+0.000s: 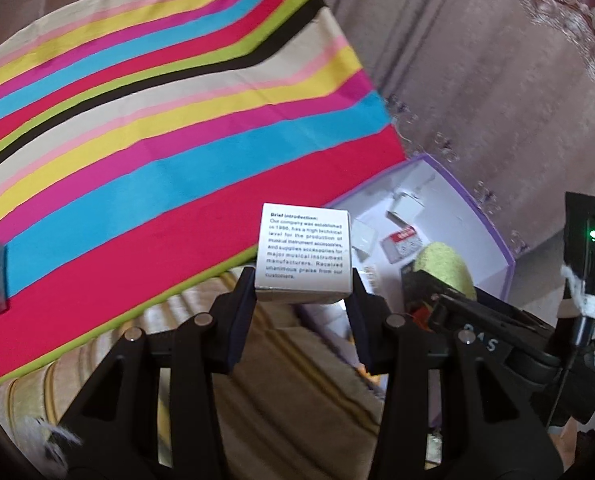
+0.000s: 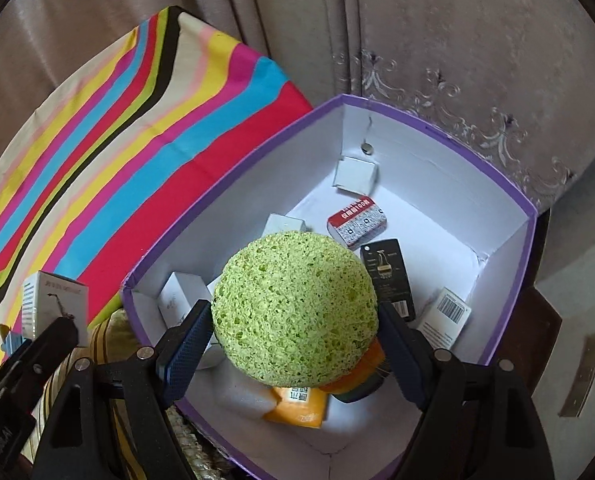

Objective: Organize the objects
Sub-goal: 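Carry the green sponge into the purple box and release it with the right gripper, then move both grippers back over the cloth toward the remaining boxes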

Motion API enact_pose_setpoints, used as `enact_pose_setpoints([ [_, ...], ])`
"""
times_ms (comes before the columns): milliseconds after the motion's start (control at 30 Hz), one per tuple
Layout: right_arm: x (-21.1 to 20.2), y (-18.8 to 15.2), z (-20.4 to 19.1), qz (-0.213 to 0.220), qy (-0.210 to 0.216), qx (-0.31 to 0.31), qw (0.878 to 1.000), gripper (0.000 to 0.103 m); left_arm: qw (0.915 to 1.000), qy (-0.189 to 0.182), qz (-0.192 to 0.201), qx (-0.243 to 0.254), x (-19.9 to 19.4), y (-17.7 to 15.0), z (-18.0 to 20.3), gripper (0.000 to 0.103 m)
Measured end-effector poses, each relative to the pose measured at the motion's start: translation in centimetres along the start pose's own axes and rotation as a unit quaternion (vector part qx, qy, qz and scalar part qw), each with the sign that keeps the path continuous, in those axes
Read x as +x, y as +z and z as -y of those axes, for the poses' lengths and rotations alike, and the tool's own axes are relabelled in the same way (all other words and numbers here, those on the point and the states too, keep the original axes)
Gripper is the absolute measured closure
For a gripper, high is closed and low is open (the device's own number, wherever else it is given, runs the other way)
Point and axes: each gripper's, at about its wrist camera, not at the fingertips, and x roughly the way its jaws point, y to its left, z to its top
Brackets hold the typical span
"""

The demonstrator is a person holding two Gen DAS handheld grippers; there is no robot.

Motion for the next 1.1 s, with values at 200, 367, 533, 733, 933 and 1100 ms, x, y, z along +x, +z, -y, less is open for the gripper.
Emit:
enact_pose_setpoints([
  [200,-0.2,0.1,1.0,0.006,-0.003,0.024,1.0,0.019,0.9994,-0.031,-0.015,0.009,0.8,0.0,1.0,0.043],
  [367,-0.2,0.1,1.0,0.005,0.006,0.026,1.0,0.018,0.9994,-0.032,-0.012,-0.009,0.8,0.1,0.4,0.039],
  [533,-0.5,0.0,0.7,0.008,0.012,0.018,1.0,0.018,0.9994,-0.023,-0.006,-0.025,0.3,0.0,-0.4,0.039],
  [733,-0.9,-0.1,-0.2,0.013,0.013,0.0,1.0,0.018,0.9987,-0.001,0.005,-0.051,-0.6,-0.4,-2.2,0.039],
  [933,-1.3,-0.2,-1.6,0.015,0.016,-0.028,0.999,0.018,0.9973,0.021,0.02,-0.067,-2.1,-0.9,-3.9,0.038],
  [1100,-1.6,-0.4,-3.4,0.015,0.028,-0.062,0.998,0.018,0.9944,0.042,0.034,-0.091,-3.8,-1.8,-6.0,0.038],
])
